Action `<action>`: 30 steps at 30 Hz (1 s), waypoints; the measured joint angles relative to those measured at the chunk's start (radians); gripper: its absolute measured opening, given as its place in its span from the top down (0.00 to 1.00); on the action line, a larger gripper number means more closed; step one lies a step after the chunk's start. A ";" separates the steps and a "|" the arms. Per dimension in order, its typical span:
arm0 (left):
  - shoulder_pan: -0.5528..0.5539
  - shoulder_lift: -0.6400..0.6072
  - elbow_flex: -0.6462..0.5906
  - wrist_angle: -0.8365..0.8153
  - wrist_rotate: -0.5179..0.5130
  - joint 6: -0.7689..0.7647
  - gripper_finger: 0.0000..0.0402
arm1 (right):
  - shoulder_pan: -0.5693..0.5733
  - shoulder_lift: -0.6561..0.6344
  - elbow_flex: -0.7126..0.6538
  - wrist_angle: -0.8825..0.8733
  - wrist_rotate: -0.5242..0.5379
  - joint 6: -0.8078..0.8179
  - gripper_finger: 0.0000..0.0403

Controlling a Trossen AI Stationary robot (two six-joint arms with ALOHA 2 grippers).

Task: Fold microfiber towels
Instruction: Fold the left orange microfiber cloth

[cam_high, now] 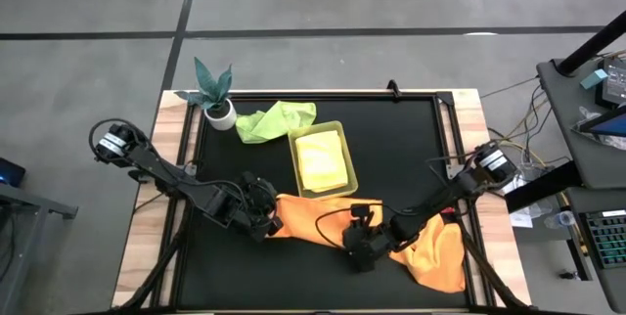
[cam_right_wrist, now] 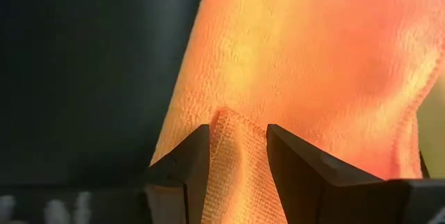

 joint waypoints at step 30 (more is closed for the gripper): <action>-0.001 -0.001 0.000 0.000 0.012 0.027 1.00 | -0.028 -0.025 -0.017 -0.067 0.028 -0.037 0.98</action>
